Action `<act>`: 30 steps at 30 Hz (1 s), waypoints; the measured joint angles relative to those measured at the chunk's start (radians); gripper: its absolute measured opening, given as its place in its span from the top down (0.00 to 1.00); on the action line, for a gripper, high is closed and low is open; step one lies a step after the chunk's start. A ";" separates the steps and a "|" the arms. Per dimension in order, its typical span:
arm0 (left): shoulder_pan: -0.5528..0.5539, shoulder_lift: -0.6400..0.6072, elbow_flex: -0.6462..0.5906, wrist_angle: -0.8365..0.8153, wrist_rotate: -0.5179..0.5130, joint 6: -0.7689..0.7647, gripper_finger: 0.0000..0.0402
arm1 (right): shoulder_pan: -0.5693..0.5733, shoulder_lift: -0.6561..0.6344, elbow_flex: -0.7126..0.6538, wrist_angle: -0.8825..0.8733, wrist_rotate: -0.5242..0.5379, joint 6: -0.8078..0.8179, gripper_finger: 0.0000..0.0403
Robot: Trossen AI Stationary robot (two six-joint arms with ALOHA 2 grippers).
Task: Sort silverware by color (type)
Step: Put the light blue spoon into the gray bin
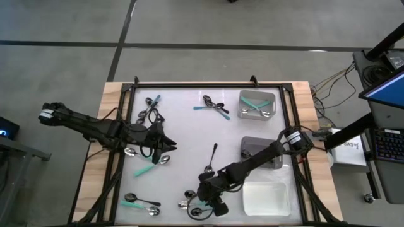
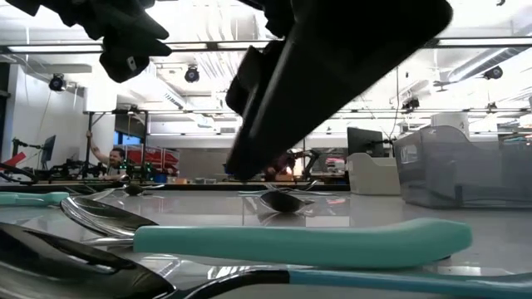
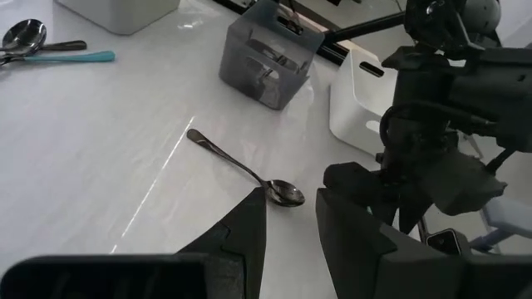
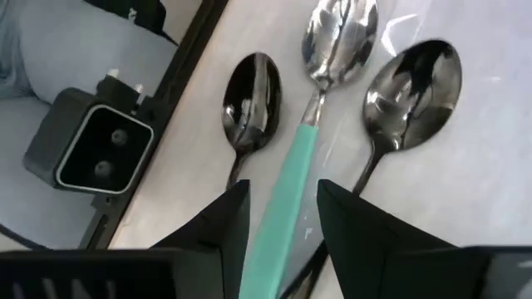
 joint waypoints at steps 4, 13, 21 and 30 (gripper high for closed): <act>0.000 0.000 0.000 0.000 0.000 0.000 0.78 | 0.009 0.013 0.001 -0.005 -0.001 -0.030 0.70; 0.000 0.000 0.000 0.000 0.001 -0.001 0.78 | 0.013 0.048 0.001 -0.002 0.087 -0.026 0.71; 0.000 0.001 0.000 0.000 0.001 -0.001 0.78 | 0.012 0.048 0.001 -0.003 0.140 -0.038 0.76; 0.000 0.001 0.000 0.000 0.001 0.006 0.78 | 0.012 0.048 0.001 -0.004 0.133 -0.040 0.85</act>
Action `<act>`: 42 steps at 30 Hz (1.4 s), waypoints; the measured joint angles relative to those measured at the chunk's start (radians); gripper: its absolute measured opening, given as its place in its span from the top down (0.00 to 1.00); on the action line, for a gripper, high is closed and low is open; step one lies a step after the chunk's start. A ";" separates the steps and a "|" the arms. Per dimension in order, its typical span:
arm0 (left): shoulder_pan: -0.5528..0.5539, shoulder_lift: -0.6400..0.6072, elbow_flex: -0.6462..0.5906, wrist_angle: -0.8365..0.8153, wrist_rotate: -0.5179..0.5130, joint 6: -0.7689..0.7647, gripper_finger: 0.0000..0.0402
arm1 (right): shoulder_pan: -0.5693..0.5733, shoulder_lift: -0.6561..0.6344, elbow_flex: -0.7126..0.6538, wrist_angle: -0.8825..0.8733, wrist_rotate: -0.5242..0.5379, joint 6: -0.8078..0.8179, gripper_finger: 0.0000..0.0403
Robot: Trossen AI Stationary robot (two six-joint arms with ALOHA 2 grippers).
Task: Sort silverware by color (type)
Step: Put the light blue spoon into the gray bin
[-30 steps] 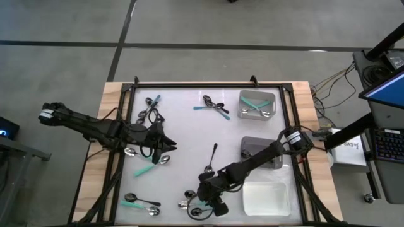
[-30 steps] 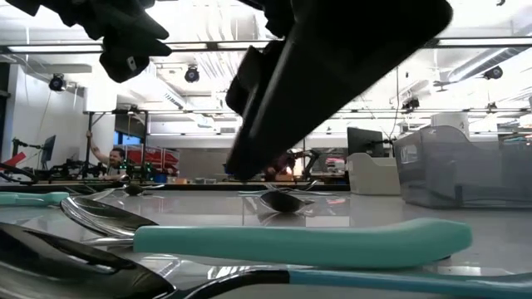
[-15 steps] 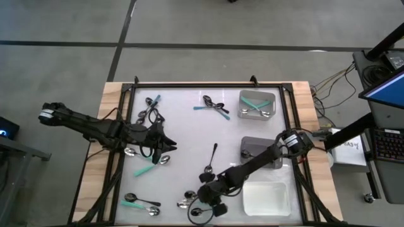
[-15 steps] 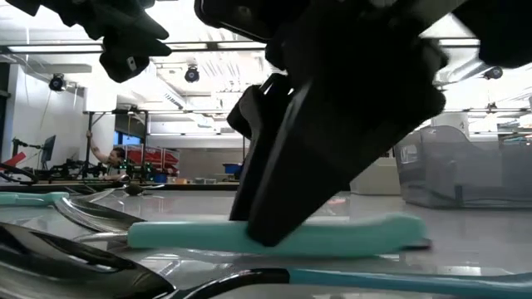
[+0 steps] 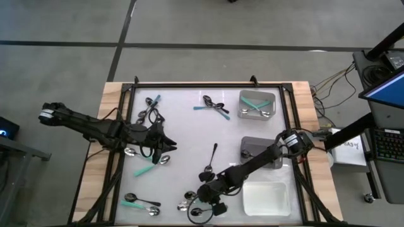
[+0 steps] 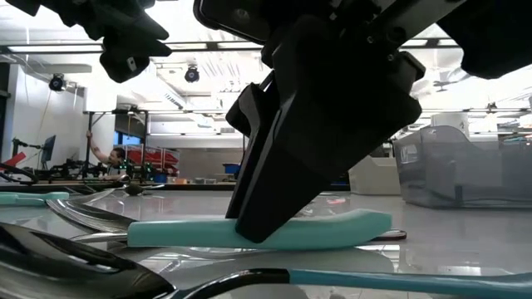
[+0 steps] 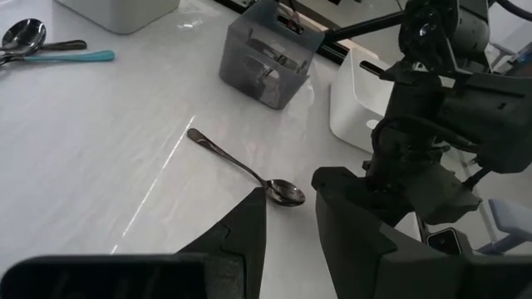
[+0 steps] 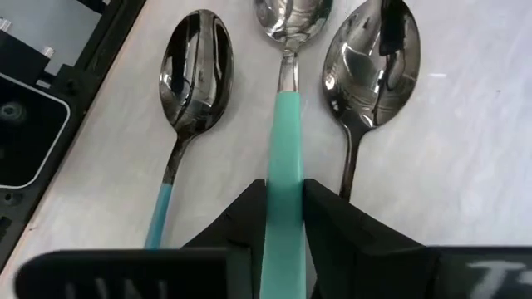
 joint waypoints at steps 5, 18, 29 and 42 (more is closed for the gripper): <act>0.000 0.000 0.000 0.000 0.000 0.012 0.78 | 0.002 -0.006 0.003 0.010 -0.019 -0.001 0.93; 0.000 0.001 0.000 0.000 0.000 0.013 0.78 | 0.002 -0.070 -0.001 -0.010 -0.014 0.028 0.98; 0.000 0.001 0.000 0.000 0.000 0.012 0.78 | 0.004 -0.070 -0.001 -0.007 -0.015 0.038 0.82; 0.000 0.001 0.000 -0.003 0.000 0.012 0.78 | 0.011 -0.040 -0.005 -0.061 -0.005 -0.061 0.71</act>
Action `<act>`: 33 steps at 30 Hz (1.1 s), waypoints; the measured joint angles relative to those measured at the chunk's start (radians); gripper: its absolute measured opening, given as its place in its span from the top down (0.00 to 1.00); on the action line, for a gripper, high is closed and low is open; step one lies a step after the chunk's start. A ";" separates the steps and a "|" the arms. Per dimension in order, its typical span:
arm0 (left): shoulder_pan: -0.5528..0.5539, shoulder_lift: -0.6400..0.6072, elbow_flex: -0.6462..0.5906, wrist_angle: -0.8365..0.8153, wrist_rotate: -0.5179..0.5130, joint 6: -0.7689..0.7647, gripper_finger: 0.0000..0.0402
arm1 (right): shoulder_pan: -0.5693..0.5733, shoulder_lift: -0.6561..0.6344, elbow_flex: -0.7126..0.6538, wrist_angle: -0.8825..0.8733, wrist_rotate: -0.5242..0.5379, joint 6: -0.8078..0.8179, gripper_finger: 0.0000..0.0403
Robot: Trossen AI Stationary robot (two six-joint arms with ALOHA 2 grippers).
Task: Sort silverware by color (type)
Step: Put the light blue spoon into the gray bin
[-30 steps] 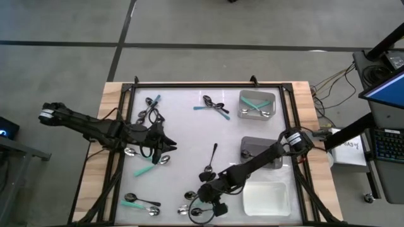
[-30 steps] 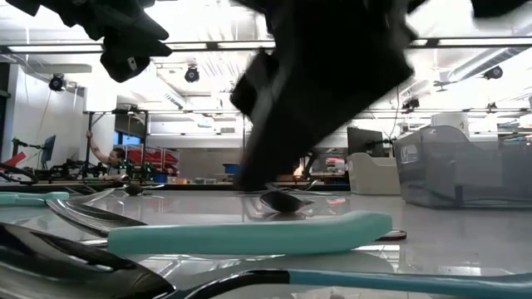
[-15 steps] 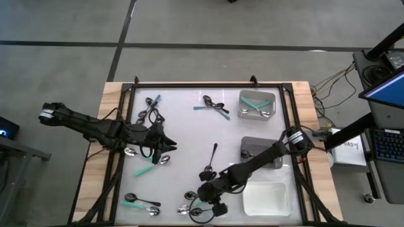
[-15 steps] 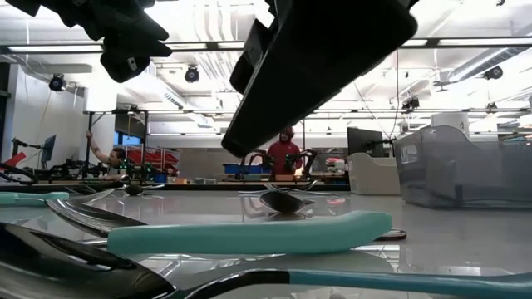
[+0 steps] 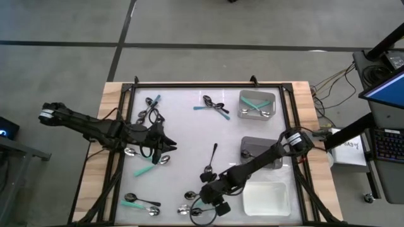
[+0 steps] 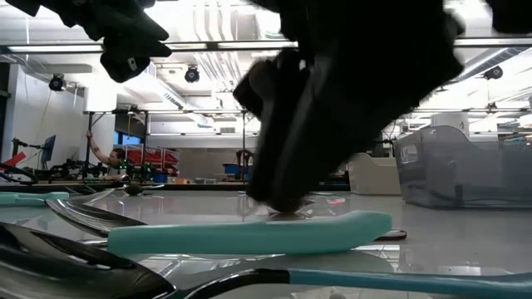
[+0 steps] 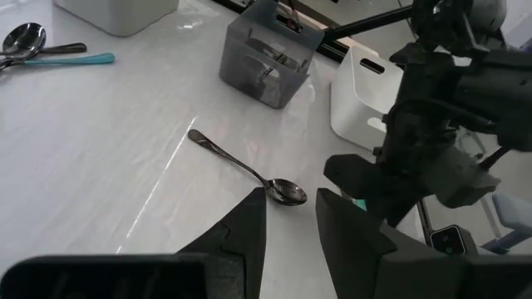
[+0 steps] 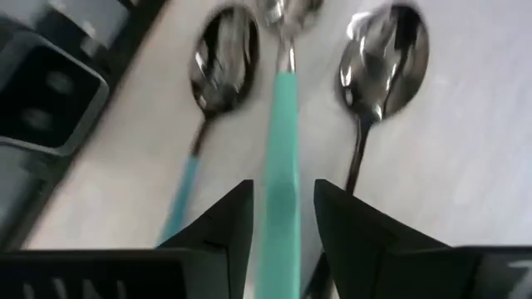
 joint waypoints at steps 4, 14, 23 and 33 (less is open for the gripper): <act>0.000 0.000 0.000 -0.006 0.000 0.000 0.78 | 0.000 0.028 -0.001 -0.004 0.013 -0.030 0.74; 0.000 0.000 0.000 -0.005 0.000 0.001 0.78 | -0.002 0.049 -0.001 0.000 0.019 -0.050 0.82; 0.000 0.000 0.000 -0.005 -0.001 0.001 0.78 | -0.001 0.050 -0.001 0.005 0.018 -0.069 0.83; 0.000 0.000 0.000 -0.005 -0.001 0.001 0.78 | 0.000 0.052 0.045 -0.011 0.018 -0.069 0.83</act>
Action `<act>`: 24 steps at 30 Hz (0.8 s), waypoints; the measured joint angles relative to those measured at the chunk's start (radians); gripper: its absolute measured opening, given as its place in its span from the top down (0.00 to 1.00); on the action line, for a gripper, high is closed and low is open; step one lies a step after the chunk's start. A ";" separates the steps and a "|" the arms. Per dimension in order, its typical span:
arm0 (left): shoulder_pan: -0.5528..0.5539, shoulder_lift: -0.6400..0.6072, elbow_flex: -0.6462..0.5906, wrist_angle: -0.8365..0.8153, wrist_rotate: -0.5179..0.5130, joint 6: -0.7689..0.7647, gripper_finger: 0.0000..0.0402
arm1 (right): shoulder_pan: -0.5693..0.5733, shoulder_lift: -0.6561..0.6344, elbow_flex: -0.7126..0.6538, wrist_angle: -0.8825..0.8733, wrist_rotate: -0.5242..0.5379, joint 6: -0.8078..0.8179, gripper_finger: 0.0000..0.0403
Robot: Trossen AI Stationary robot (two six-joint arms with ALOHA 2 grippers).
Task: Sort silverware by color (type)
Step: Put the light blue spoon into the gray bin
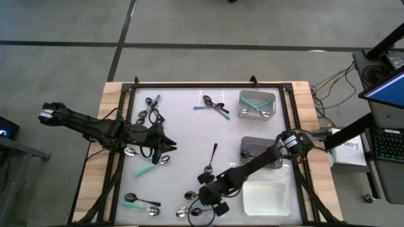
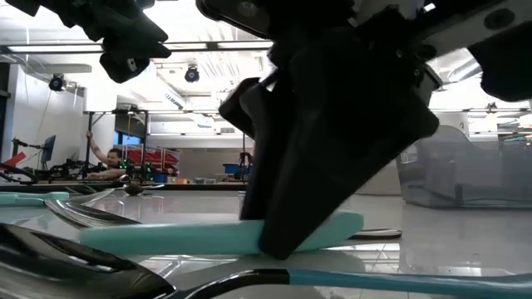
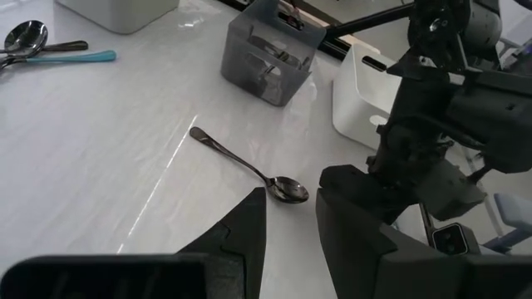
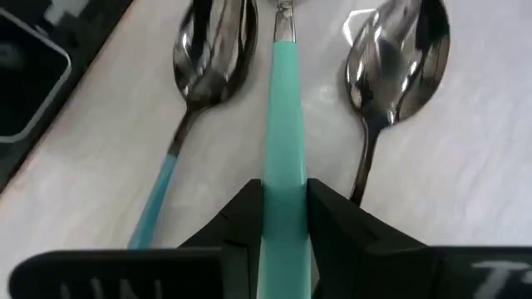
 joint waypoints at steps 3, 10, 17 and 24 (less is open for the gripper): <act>0.000 0.000 0.000 0.000 0.000 0.000 0.78 | 0.000 0.000 0.033 -0.001 0.000 -0.012 0.83; 0.000 0.000 0.000 0.000 0.000 0.000 0.78 | 0.000 -0.001 0.140 -0.132 0.012 -0.040 0.83; 0.000 0.000 0.000 0.000 0.000 0.001 0.78 | -0.024 -0.006 0.256 -0.396 0.091 -0.101 0.83; 0.000 0.000 0.000 0.000 0.000 0.008 0.78 | -0.117 -0.053 0.272 -0.626 0.089 -0.108 0.83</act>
